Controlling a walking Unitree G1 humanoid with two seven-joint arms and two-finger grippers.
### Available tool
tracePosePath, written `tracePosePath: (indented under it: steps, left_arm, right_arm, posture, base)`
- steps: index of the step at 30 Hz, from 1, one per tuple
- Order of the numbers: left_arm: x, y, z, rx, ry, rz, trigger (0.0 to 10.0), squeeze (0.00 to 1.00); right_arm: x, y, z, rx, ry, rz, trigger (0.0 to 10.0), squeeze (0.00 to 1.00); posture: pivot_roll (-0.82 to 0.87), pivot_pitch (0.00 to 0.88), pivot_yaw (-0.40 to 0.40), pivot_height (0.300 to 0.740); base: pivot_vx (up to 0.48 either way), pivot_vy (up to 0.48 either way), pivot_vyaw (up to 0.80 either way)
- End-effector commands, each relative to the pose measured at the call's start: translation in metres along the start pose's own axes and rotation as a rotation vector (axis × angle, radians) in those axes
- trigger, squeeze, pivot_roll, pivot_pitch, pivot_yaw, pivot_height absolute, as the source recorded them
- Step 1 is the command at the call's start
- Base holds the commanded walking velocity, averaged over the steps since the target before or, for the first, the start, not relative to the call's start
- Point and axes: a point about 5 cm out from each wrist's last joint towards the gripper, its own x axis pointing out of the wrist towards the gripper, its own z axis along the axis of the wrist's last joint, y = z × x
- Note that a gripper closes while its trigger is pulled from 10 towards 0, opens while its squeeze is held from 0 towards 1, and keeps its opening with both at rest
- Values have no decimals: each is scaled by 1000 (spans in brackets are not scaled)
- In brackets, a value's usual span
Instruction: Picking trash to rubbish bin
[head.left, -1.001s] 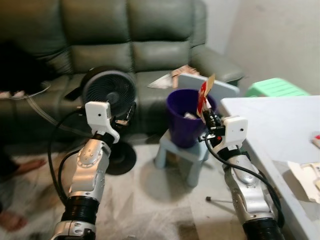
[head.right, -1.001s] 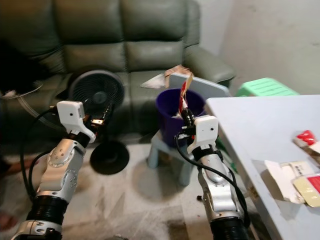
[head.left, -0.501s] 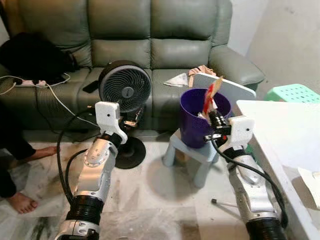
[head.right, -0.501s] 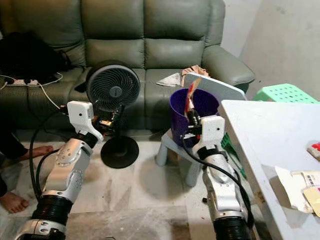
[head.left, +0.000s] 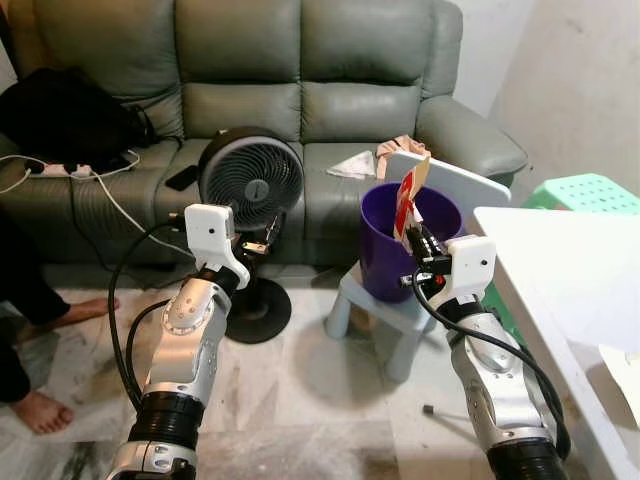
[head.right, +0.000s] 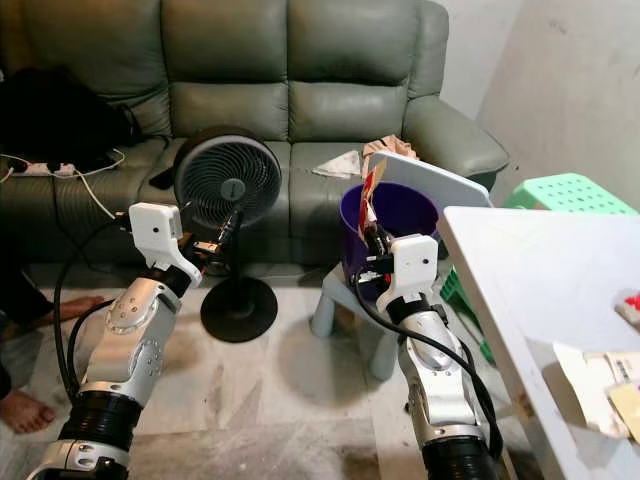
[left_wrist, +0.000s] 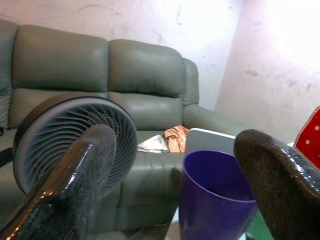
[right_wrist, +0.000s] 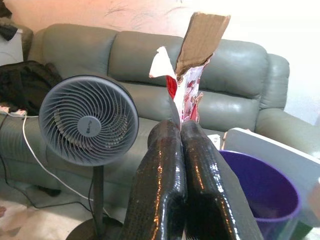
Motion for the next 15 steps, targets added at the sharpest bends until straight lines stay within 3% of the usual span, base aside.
tracePosePath:
  steps: [1, 15]
  left_arm:
    - [4, -1, 3, 4, 1, -15, 10000, 0]
    - [7, -4, 3, -2, -1, -23, 10000, 0]
  right_arm:
    - [2, -2, 2, -2, 1, 2, 10000, 0]
    - [2, -2, 3, -11, 0, 9, 10000, 0]
  posture:
    - [65, 41, -51, 715]
    - [56, 40, -51, 715]
  base:
    - [319, 0, 0]
    - [359, 0, 0]
